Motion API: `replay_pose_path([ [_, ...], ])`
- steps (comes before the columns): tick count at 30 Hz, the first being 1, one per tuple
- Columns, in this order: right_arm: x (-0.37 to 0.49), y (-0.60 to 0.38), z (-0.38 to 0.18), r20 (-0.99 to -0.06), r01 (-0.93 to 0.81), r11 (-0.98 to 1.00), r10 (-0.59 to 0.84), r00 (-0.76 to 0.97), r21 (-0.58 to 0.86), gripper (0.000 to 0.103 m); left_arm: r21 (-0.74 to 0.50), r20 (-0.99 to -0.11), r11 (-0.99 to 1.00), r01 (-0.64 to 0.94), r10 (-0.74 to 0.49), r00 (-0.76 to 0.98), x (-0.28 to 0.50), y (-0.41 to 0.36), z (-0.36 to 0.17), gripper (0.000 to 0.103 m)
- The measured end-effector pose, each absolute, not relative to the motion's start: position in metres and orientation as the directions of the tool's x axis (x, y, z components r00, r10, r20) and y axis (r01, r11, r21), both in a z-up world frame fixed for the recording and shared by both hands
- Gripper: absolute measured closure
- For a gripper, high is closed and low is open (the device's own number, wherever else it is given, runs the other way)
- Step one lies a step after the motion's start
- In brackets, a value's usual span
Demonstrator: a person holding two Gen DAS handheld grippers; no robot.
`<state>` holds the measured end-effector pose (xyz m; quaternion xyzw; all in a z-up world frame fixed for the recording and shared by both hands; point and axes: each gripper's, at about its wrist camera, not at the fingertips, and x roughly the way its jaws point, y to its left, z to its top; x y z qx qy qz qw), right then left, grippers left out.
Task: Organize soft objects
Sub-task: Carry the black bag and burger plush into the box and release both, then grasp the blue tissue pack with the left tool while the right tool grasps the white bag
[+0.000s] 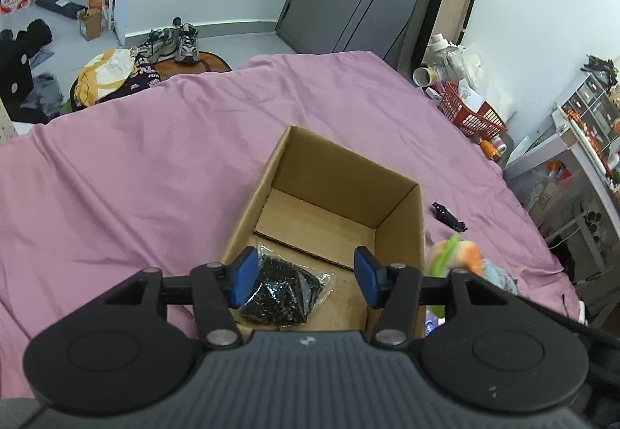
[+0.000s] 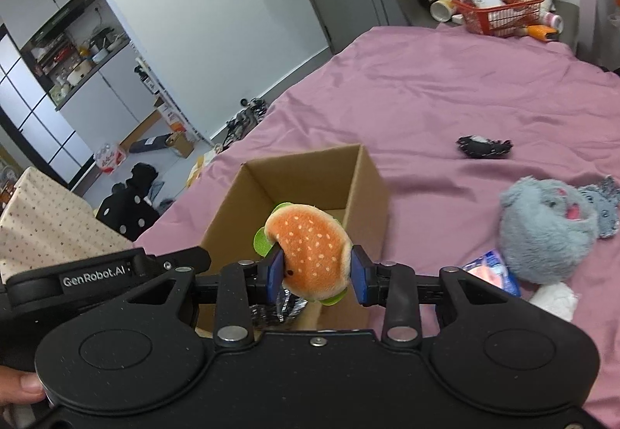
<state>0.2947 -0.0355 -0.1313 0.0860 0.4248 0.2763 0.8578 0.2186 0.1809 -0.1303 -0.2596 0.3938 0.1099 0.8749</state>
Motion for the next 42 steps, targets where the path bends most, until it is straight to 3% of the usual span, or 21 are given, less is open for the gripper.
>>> replay_pose_path([
  [4,0.293,-0.030,-0.132,-0.684,-0.402,0.822,0.563,0.464,0.404,0.047,-0.364,-0.746,0.839,-0.405,-0.003,0.666,0.217,0.184,-0.126,0.048],
  [11,0.291,-0.053,-0.124,-0.695,-0.341,0.842,0.538,0.478,0.417,0.042,-0.351,-0.737,0.834,-0.426,0.036,0.675,0.213,0.182,-0.115,0.029],
  [15,0.288,-0.076,-0.115,-0.695,-0.303,0.856,0.517,0.500,0.419,0.031,-0.334,-0.733,0.838,-0.432,0.057,0.678,0.210,0.175,-0.108,0.026],
  [21,0.284,-0.111,-0.105,-0.692,-0.269,0.866,0.499,0.522,0.421,0.023,-0.301,-0.724,0.858,-0.416,0.078,0.686,0.208,0.157,-0.094,0.025],
  [32,0.284,-0.166,-0.108,-0.678,-0.157,0.864,0.477,0.559,0.478,0.016,-0.272,-0.718,0.884,-0.380,0.077,0.692,0.211,0.113,-0.080,0.024],
  [42,0.286,-0.207,-0.132,-0.685,-0.021,0.840,0.456,0.568,0.542,0.016,-0.254,-0.731,0.911,-0.325,0.039,0.682,0.225,0.063,-0.081,0.024],
])
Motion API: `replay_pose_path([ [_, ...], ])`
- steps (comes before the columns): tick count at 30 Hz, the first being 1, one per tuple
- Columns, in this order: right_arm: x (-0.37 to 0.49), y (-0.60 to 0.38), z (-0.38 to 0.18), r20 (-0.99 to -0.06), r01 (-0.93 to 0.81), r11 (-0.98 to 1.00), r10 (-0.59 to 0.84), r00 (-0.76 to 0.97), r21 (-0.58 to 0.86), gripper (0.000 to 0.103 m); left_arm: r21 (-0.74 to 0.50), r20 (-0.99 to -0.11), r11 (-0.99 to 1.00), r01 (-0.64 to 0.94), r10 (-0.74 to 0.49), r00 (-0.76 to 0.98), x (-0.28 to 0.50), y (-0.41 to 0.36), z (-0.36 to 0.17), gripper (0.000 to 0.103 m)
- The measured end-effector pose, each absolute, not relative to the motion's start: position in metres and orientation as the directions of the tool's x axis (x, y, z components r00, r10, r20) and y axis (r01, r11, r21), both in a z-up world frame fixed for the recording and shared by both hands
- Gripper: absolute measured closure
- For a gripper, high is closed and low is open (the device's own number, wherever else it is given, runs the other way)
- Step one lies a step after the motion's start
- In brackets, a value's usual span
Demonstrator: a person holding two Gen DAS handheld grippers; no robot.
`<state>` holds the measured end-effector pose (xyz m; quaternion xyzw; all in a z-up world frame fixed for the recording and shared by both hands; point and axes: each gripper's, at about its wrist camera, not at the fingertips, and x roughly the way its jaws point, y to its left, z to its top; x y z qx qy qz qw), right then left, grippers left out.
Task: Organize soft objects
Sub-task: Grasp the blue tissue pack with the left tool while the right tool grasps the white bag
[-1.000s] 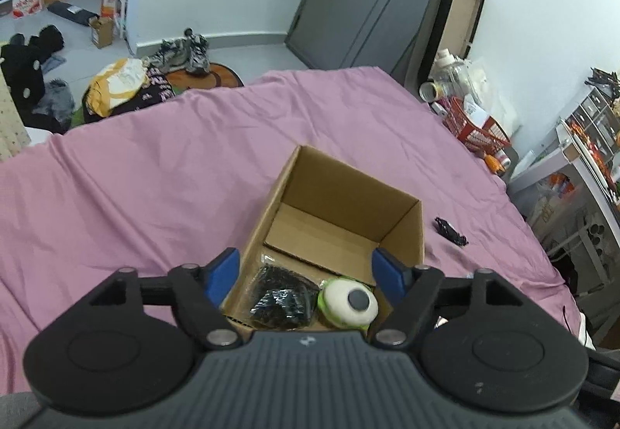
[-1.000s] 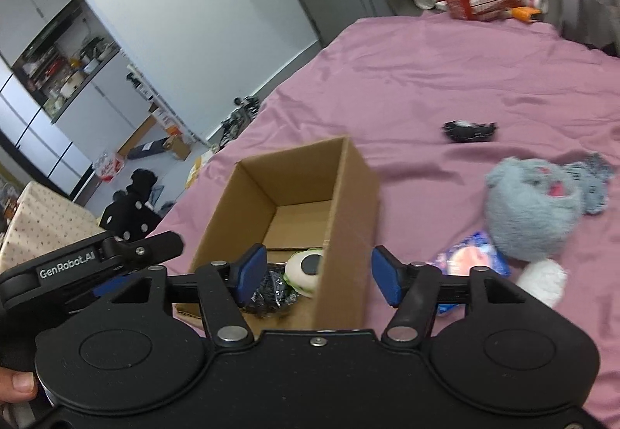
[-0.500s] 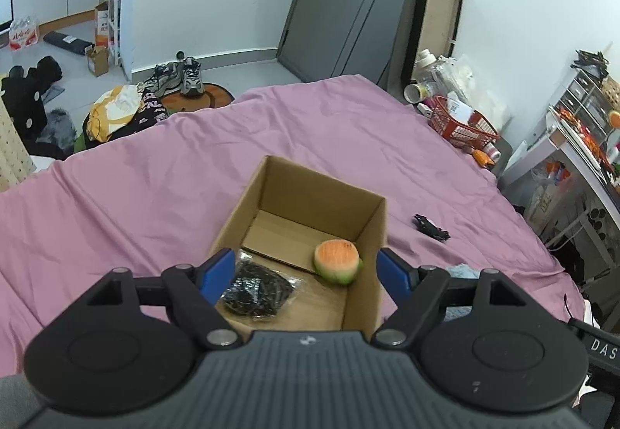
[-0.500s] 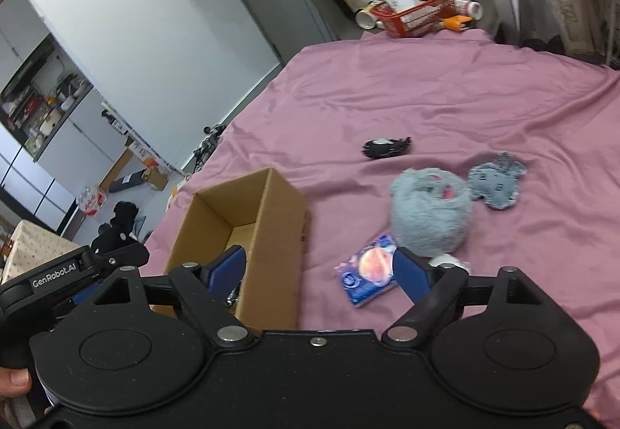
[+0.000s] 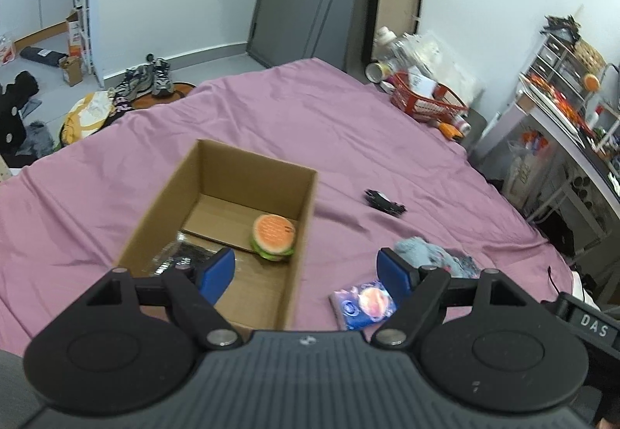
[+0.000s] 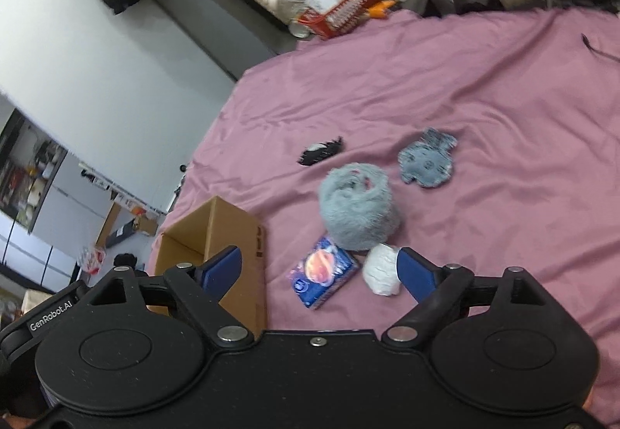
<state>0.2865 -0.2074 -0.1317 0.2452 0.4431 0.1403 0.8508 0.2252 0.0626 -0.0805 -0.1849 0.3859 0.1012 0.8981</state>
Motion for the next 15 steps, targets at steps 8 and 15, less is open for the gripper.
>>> replay_pose_path([
  [8,0.295,-0.236,-0.160,-0.710,0.114,0.798,0.450,0.542,0.592,0.016,-0.263,-0.752,0.913,-0.312,0.008,0.659,0.242,0.032,-0.094,0.024],
  [15,0.301,-0.250,-0.175,-0.720,0.183,0.770,0.445,0.533,0.611,0.016,-0.254,-0.773,0.919,-0.301,-0.006,0.634,0.256,0.009,-0.110,0.024],
])
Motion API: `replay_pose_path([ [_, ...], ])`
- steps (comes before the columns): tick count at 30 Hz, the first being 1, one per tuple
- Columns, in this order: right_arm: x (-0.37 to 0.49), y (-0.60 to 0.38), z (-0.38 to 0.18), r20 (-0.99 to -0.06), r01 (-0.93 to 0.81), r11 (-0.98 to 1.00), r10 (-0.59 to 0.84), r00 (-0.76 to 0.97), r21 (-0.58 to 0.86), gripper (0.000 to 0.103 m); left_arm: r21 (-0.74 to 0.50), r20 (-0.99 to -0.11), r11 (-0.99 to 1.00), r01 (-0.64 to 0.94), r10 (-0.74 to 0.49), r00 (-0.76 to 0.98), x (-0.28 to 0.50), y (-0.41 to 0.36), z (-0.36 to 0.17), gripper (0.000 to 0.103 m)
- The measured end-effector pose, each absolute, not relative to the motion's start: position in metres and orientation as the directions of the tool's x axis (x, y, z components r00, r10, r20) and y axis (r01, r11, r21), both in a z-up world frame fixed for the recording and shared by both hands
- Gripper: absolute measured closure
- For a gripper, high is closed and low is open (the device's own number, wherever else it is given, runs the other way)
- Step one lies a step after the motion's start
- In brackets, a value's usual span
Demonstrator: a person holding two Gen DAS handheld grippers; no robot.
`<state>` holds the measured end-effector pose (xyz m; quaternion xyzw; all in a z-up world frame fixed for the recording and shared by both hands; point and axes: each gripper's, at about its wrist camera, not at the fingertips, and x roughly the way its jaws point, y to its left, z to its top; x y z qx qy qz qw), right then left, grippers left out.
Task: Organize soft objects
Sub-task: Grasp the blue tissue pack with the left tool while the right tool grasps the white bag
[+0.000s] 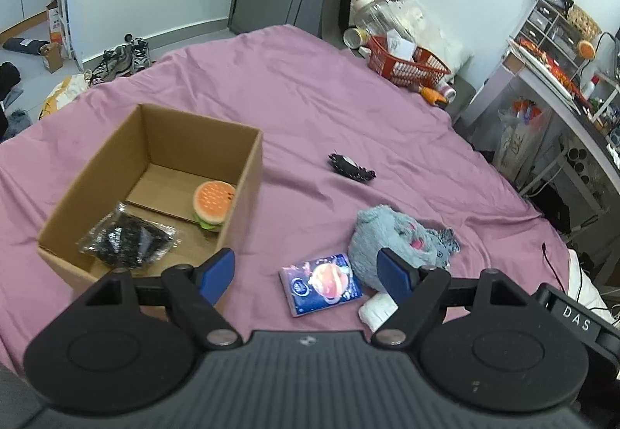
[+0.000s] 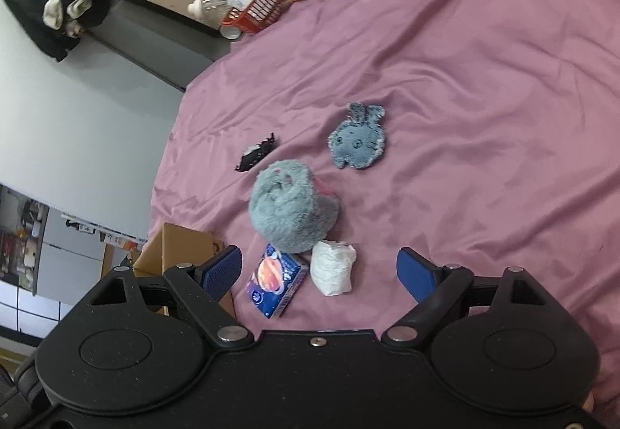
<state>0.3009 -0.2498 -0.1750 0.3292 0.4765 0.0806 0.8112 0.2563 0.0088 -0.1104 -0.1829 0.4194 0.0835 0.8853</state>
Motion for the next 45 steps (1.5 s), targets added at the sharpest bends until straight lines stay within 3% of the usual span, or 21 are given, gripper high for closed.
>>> replay_pose_path([
  [11,0.314,-0.261,-0.199,-0.734,0.265,0.729,0.450,0.509,0.631,0.023,-0.250,-0.817,0.924,-0.290,-0.040,0.575,0.279,-0.020,-0.147,0.024],
  [19,0.323,-0.253,-0.214,-0.737,0.262,0.720,0.485,0.471,0.642,0.042,-0.258,-0.842,0.918,-0.302,-0.060,0.537,0.295,-0.027,-0.175,0.024],
  [35,0.342,-0.230,-0.239,-0.787,0.275,0.761,0.459,0.413,0.588,0.044,-0.264,-0.894,0.901,-0.344,-0.095,0.437,0.322,-0.017,-0.233,0.024],
  [45,0.352,-0.220,-0.252,-0.790,0.288,0.749,0.483,0.379,0.596,0.050,-0.277,-0.885,0.895,-0.349,-0.096,0.455,0.328,-0.009,-0.234,0.029],
])
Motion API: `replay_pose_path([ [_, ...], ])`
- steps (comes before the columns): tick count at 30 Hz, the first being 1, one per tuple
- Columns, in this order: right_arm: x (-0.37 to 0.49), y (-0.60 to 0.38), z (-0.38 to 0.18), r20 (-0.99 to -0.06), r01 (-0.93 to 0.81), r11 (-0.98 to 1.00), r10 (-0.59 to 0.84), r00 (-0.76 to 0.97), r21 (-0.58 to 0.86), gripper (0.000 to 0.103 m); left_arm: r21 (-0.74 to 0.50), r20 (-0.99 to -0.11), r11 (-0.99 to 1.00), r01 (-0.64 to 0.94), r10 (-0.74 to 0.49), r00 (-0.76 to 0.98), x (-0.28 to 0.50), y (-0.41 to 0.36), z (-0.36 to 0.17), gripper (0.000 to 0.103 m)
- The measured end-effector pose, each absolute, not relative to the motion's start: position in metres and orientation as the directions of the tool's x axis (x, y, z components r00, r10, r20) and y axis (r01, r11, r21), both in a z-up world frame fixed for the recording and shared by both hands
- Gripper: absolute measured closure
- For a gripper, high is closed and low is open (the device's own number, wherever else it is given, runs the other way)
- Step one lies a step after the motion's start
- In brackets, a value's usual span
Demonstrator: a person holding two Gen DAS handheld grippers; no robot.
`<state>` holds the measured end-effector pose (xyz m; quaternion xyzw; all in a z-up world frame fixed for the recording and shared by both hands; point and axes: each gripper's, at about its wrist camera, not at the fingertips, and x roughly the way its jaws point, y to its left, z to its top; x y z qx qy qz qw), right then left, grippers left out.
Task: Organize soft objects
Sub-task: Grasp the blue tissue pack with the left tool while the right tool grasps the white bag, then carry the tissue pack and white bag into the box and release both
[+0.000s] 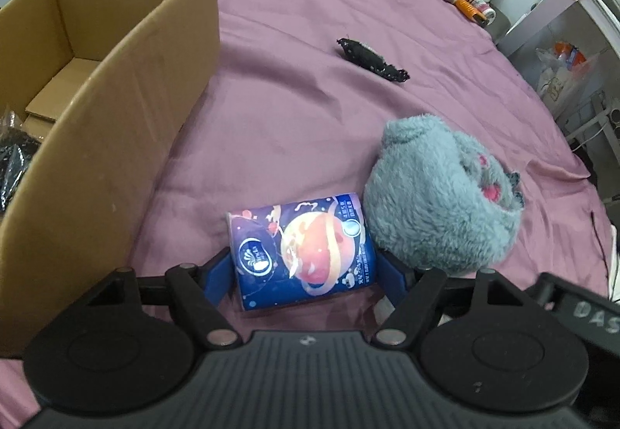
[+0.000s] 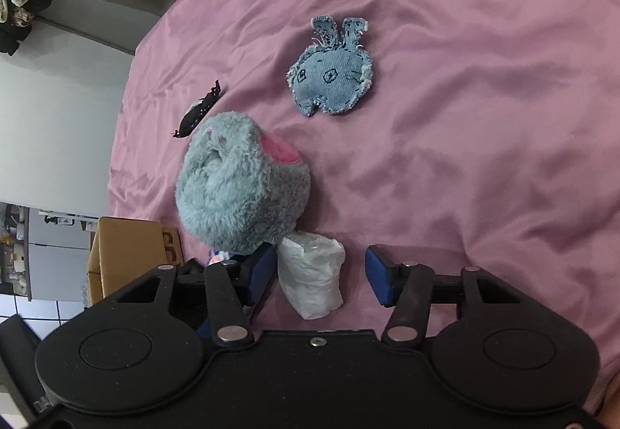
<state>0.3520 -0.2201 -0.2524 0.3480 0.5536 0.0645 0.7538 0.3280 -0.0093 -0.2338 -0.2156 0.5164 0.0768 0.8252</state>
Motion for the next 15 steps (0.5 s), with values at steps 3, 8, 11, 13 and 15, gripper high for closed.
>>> replay_pose_path([
  [3,0.354,-0.220,-0.255,-0.786,0.297,0.740,0.489,0.378,0.603,0.051,-0.301,-0.880,0.886,-0.353,-0.116,0.460,0.327,-0.004,-0.231,0.030],
  [8,0.353,-0.222,-0.259,-0.783,0.296,0.736,0.497,0.375,0.609,0.060,-0.313,-0.878,0.878,-0.361,-0.124,0.462,0.320,0.002,-0.222,0.030],
  [11,0.354,-0.220,-0.260,-0.774,0.287,0.731,0.506,0.382,0.620,0.065,-0.340,-0.867,0.870,-0.358,-0.141,0.479,0.315,0.005,-0.213,0.030],
  [13,0.352,-0.219,-0.256,-0.775,0.274,0.741,0.499,0.387,0.614,0.066,-0.344,-0.860,0.870,-0.354,-0.141,0.490,0.312,0.005,-0.206,0.030],
  [15,0.348,-0.218,-0.250,-0.772,0.260,0.746,0.498,0.395,0.614,0.066,-0.353,-0.852,0.867,-0.351,-0.143,0.503,0.308,0.007,-0.197,0.030],
])
